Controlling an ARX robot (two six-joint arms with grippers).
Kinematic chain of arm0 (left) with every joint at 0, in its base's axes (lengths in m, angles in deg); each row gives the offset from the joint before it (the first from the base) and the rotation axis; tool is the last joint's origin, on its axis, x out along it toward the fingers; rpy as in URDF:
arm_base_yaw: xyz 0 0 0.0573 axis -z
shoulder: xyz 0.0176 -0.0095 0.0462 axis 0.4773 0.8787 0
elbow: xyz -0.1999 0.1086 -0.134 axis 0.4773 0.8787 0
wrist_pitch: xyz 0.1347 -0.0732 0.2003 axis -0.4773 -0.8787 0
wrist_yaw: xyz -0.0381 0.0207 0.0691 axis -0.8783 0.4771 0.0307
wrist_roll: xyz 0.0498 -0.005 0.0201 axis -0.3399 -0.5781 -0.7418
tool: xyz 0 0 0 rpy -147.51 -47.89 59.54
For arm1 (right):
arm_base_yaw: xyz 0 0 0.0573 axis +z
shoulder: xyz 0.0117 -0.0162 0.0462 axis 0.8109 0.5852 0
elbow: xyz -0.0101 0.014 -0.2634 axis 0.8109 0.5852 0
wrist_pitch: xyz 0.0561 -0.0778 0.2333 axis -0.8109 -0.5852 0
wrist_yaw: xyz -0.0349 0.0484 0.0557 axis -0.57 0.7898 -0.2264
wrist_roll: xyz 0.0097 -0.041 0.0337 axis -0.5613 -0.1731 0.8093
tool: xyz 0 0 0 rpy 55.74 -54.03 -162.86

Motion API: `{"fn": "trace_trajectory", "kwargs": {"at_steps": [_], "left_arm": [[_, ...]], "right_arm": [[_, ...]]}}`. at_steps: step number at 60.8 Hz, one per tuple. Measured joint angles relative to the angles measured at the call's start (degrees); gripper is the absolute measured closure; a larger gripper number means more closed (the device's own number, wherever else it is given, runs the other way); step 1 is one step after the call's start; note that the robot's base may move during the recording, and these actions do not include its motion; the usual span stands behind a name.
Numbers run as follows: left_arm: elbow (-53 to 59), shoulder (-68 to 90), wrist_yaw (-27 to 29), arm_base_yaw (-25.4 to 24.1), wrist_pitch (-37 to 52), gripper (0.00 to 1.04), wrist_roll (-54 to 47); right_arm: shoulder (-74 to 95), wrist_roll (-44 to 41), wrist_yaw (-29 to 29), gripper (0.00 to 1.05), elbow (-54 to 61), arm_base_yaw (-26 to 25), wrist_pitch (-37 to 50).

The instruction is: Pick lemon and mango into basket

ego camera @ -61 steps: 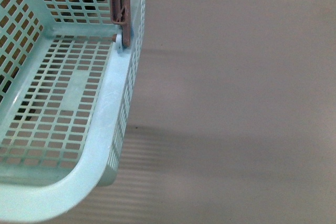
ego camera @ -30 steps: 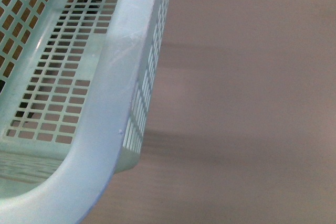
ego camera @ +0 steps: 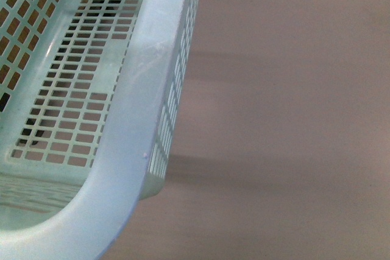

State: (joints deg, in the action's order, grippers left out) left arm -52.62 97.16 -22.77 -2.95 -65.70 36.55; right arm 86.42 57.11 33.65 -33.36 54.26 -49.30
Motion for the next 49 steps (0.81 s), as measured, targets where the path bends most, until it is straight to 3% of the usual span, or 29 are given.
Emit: {"fn": "trace_trajectory", "kwargs": {"at_steps": [49], "left_arm": [[0.0, 0.0, 0.0, 0.0, 0.0, 0.86, 0.0]], "right_arm": [[0.0, 0.0, 0.2, 0.09, 0.0, 0.0, 0.0]]}}
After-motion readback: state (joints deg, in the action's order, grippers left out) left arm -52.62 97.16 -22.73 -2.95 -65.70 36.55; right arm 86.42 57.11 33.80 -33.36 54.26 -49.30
